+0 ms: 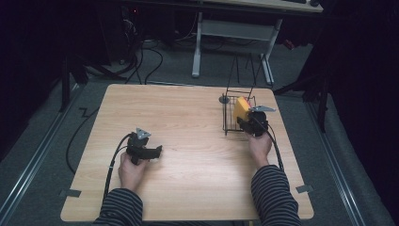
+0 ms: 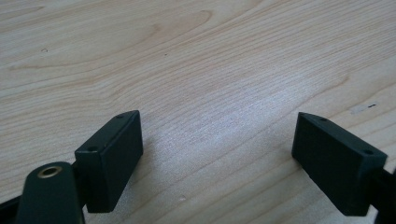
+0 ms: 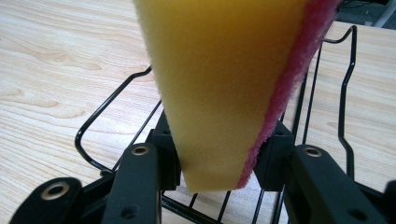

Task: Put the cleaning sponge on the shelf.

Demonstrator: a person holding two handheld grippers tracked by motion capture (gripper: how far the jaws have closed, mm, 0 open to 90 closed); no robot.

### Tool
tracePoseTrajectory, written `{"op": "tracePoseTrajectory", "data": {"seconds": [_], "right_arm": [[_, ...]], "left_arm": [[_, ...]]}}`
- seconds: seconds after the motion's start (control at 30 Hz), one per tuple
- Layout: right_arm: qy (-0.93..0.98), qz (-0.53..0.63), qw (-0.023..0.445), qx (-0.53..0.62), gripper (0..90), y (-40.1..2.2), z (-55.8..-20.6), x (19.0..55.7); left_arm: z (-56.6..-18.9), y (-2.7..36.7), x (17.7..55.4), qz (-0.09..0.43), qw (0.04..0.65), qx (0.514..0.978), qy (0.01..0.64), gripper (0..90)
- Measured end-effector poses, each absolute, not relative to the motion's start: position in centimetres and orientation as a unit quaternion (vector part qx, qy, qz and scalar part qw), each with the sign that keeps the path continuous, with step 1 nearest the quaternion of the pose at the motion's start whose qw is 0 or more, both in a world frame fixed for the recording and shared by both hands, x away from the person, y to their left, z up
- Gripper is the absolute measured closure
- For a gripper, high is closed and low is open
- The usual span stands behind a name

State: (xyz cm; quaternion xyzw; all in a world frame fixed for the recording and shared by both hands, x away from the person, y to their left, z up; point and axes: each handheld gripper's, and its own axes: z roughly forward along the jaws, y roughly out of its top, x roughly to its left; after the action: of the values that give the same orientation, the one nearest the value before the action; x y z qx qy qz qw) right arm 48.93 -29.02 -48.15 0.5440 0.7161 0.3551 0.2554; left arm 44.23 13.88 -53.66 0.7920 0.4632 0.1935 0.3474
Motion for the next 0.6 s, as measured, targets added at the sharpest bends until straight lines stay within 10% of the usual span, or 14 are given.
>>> {"op": "tracePoseTrajectory", "data": {"seconds": [0.6], "right_arm": [[0.722, 0.352, 0.259, 0.536, 60.2, -28.66, -48.85, 49.33]], "left_arm": [[-53.65, 13.87, 44.24, 0.194, 0.347, 0.792, 0.463, 17.0]]}}
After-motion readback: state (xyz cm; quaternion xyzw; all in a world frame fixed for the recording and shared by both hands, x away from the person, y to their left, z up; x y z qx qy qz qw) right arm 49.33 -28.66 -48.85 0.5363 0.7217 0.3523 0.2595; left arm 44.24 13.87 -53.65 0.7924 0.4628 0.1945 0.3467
